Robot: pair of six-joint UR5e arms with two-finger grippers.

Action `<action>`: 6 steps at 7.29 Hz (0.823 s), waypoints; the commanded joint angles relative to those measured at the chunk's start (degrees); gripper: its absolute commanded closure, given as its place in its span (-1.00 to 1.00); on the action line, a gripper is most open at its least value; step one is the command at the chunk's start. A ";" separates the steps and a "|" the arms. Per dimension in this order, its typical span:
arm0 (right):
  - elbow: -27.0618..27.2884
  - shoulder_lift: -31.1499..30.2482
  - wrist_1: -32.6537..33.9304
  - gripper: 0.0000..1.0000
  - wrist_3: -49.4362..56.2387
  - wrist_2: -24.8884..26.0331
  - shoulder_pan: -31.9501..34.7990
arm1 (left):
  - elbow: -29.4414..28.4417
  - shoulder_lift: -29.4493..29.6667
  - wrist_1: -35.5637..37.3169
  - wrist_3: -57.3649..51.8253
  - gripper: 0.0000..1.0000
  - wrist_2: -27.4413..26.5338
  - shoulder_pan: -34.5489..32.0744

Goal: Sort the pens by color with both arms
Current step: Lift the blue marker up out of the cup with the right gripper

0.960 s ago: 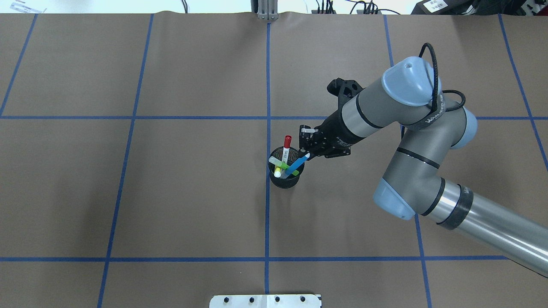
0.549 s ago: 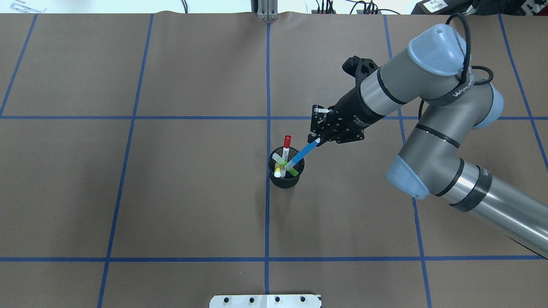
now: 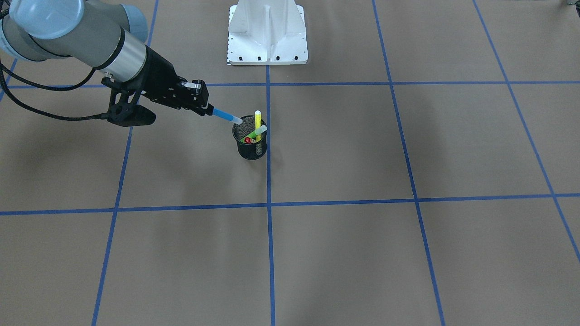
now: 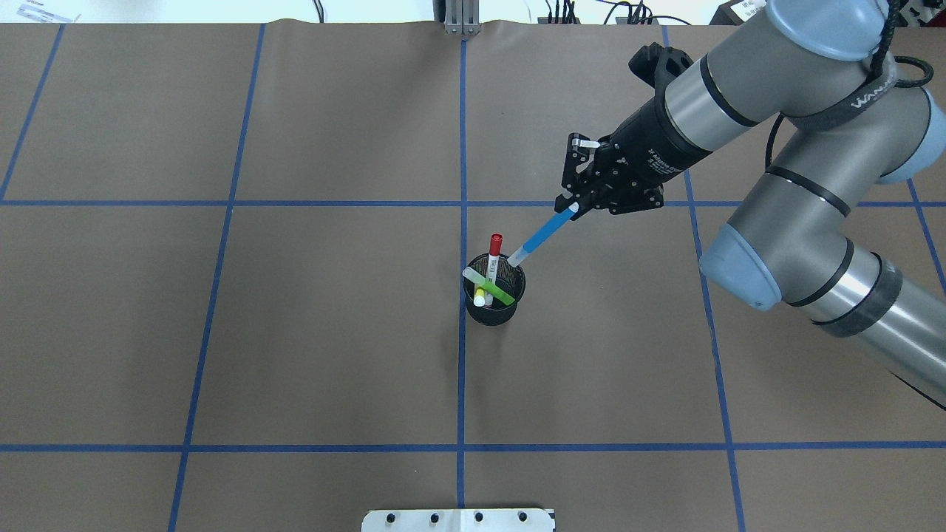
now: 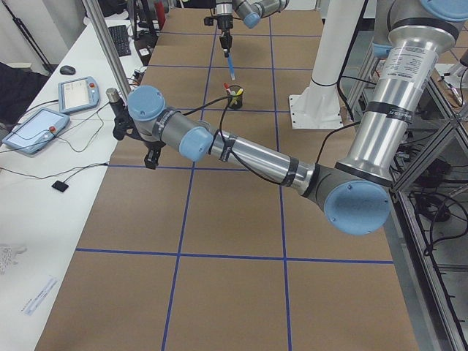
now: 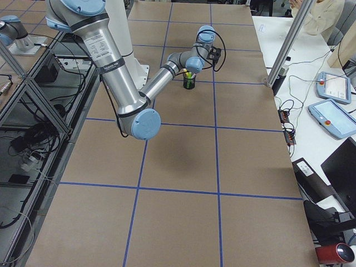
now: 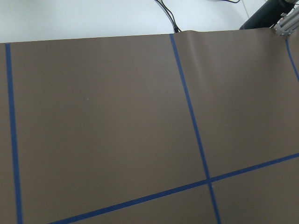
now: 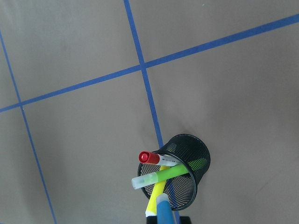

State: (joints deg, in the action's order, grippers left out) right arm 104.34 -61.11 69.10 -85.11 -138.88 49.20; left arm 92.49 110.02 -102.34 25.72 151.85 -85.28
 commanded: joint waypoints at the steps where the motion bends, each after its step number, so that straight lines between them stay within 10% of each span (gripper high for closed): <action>1: -2.80 0.47 0.60 0.69 3.69 0.46 1.85 | 0.75 6.06 -1.79 15.62 -0.99 0.29 7.89; 6: -13.10 9.43 12.27 0.69 22.84 1.77 -0.42 | 0.85 15.11 -4.43 19.98 -0.97 -4.53 17.05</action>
State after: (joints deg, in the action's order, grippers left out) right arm 93.15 -52.77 79.11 -67.17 -137.49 49.73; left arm 93.48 122.56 -105.76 45.50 149.48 -70.90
